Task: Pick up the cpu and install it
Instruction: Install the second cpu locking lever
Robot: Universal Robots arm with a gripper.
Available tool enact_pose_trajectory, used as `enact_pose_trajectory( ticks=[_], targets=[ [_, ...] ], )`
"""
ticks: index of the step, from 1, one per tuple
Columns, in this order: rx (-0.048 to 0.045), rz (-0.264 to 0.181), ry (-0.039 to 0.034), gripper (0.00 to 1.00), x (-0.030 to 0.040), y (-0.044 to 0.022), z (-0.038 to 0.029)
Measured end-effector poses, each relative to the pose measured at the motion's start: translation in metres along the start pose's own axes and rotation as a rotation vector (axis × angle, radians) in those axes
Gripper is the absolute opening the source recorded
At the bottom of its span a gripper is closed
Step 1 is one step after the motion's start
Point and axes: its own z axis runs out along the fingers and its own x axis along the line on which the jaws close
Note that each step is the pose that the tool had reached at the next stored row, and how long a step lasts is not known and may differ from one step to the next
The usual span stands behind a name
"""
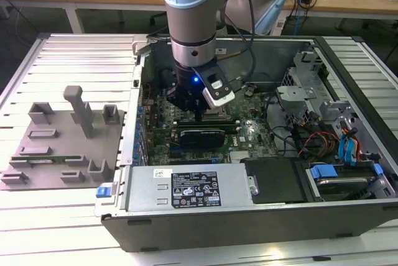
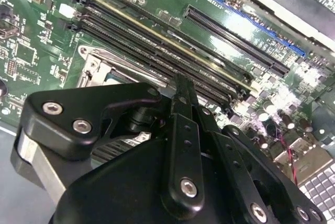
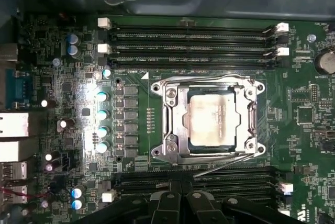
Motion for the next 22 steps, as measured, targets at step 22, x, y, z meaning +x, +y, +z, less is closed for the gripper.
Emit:
enact_pose_trajectory(
  ticks=[22],
  targets=[
    [-0.1354,-0.011,0.0024,0.11,0.0074,-0.0179,0.0035]
  ],
)
